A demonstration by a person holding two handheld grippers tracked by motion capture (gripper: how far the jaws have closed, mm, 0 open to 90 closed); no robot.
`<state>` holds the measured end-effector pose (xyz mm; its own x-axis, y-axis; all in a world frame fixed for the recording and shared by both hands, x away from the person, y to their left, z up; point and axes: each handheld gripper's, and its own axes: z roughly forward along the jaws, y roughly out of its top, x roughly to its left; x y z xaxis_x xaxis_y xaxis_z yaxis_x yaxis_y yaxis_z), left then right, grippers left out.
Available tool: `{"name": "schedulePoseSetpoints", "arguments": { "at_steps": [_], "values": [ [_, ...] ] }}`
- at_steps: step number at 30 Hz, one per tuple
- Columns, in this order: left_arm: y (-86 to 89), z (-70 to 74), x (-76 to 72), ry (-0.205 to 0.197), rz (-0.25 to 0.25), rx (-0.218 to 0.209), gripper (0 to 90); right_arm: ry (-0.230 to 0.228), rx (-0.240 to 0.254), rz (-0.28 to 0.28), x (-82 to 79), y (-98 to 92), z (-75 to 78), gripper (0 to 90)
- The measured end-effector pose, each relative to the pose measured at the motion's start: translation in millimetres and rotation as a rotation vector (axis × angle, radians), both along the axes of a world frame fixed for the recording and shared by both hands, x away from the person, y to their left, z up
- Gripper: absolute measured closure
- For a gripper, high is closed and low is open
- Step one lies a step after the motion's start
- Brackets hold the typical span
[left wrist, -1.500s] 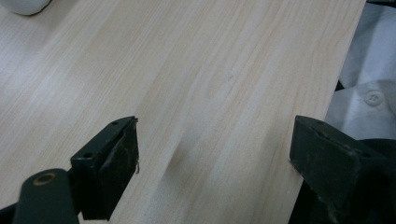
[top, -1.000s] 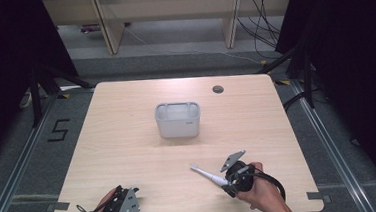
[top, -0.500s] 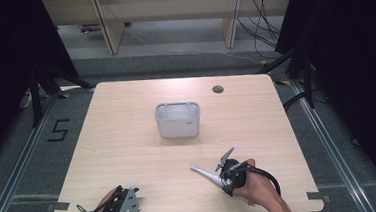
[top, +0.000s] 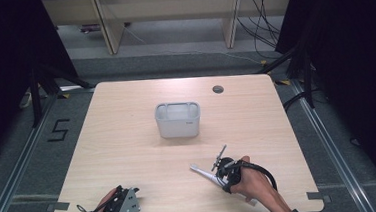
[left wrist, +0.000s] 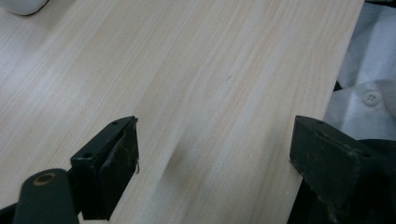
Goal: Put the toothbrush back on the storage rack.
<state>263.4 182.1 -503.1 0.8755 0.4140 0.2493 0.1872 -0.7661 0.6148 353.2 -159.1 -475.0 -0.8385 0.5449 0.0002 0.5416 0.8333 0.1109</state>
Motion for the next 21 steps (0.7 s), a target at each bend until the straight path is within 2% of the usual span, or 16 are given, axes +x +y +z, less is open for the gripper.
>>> {"name": "schedulePoseSetpoints", "arguments": {
  "at_steps": [1,2,4,5,6,9,10,12,14,15,17,18,19,20,21],
  "values": [
    [0.0,0.0,0.0,0.0,0.0,0.0,15.4,0.0,0.0,0.0,0.0,0.0,0.0,65.4],
    [0.3,0.9,0.6,0.017,-0.007,0.015,15.4,0.009,-0.018,-0.004,2.0,1.5,0.1,65.6],
    [-0.4,-0.2,0.2,-0.003,0.003,0.004,15.4,0.008,-0.026,0.022,5.0,2.3,-1.2,65.8],
    [-0.7,-0.1,-0.6,-0.016,0.012,0.01,15.4,0.015,-0.026,0.017,5.2,3.7,-1.5,65.9],
    [-0.6,-0.3,-0.5,-0.011,0.009,0.007,15.4,0.028,-0.033,-0.007,3.4,6.2,-0.5,65.9],
    [-0.3,-0.4,-0.1,-0.005,0.003,0.01,15.4,0.025,-0.052,-0.003,5.0,7.6,-0.8,65.9],
    [-0.6,-0.1,-0.5,-0.007,0.003,0.006,15.4,0.036,-0.072,-0.006,5.5,9.5,-0.9,66.0],
    [-0.8,-0.3,-0.6,-0.006,0.003,0.006,15.4,0.032,-0.081,0.022,7.4,9.9,-1.1,66.1],
    [-0.5,-0.2,-0.4,-0.007,0.004,0.008,15.4,0.03,-0.093,0.002,6.3,11.9,-0.5,66.1],
    [-0.5,0.0,-0.6,-0.004,0.005,0.004,15.3,0.031,-0.091,0.002,6.1,11.9,-0.5,66.1],
    [-0.4,-0.1,-0.3,-0.006,0.002,0.005,15.4,0.018,-0.087,0.037,8.1,10.6,-1.1,66.2],
    [-0.4,-0.2,-0.2,-0.006,0.003,0.007,15.4,0.023,-0.087,0.011,6.6,11.0,-0.8,66.2],
    [-0.4,0.0,-0.3,-0.007,0.004,0.007,15.4,0.034,-0.073,0.01,7.0,10.3,-1.3,66.2],
    [-0.4,0.2,-0.6,-0.005,0.007,0.004,15.4,0.028,-0.071,-0.008,5.9,10.9,-0.3,66.2],
    [-0.5,0.4,-0.7,-0.007,0.007,0.002,15.3,0.039,-0.064,0.001,5.8,9.8,0.6,66.2]
  ]
}}
